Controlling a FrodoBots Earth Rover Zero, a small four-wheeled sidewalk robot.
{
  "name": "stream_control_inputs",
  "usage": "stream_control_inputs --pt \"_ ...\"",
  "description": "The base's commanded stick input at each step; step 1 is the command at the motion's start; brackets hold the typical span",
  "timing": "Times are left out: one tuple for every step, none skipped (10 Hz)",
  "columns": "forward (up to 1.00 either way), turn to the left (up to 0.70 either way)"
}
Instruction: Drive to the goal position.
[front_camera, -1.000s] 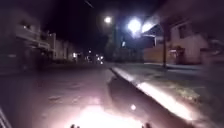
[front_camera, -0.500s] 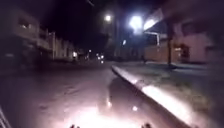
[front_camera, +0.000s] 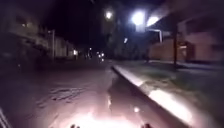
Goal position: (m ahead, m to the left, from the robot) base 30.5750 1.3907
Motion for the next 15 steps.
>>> stream_control_inputs --pt "0.70 0.00" --pt "0.70 0.30" --pt "0.70 0.12" --pt "0.70 0.00" --pt "0.70 0.00" --pt "0.70 0.00" --pt "0.70 0.00" --pt "0.70 0.00" --pt "0.70 0.00" --pt "0.70 0.00" --pt "0.70 0.00" --pt "0.70 0.00" --pt "0.70 0.00" --pt "0.70 0.00" --pt "0.70 0.00"
